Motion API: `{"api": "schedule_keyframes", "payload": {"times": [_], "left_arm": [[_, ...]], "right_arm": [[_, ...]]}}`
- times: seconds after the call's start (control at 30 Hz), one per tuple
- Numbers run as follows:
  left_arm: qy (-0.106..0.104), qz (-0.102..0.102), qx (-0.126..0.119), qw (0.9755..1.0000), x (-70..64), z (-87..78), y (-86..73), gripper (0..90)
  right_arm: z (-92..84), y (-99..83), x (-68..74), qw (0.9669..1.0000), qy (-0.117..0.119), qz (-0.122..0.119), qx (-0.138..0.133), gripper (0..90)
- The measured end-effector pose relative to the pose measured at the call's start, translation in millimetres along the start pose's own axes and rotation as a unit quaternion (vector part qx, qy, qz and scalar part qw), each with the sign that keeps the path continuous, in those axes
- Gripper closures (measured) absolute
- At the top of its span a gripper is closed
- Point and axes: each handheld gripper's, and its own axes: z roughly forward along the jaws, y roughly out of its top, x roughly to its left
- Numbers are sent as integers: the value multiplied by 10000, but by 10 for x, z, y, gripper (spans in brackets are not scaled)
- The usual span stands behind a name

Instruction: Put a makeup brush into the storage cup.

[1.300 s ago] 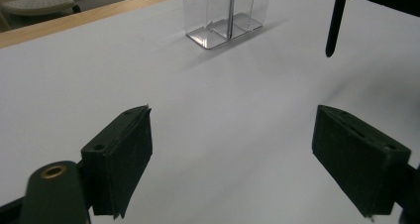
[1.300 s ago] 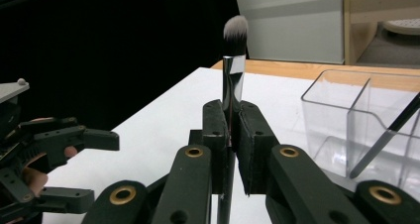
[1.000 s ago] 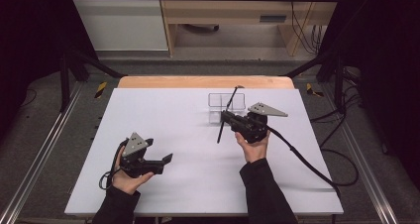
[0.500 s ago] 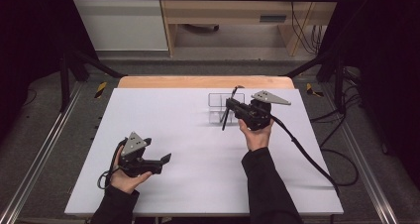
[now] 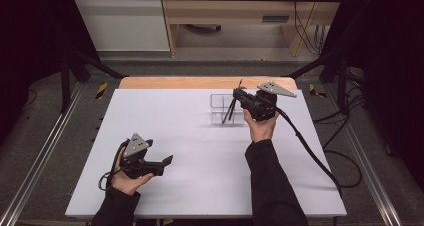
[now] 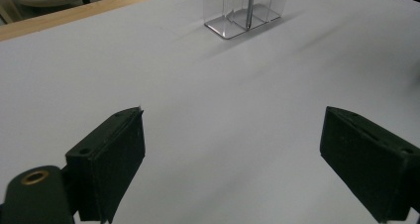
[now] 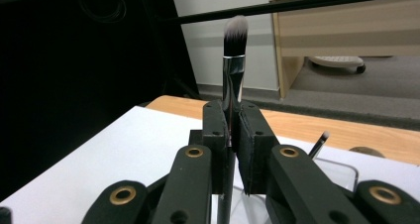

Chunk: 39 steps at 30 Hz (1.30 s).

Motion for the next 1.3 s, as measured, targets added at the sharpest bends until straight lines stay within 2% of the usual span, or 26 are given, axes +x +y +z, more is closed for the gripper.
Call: {"api": "schedule_keyframes", "payload": {"times": [0.4, 1.3], "left_arm": [[-5, 1, 0, 10000, 2, 2, 1, 95], [-21, 36, 36, 10000, -1, 11, -2, 92]], "right_arm": [[100, 127, -65, 9998, -200, -34, -92, 840], [345, 211, -132, 9980, -592, -177, -147, 841]]}}
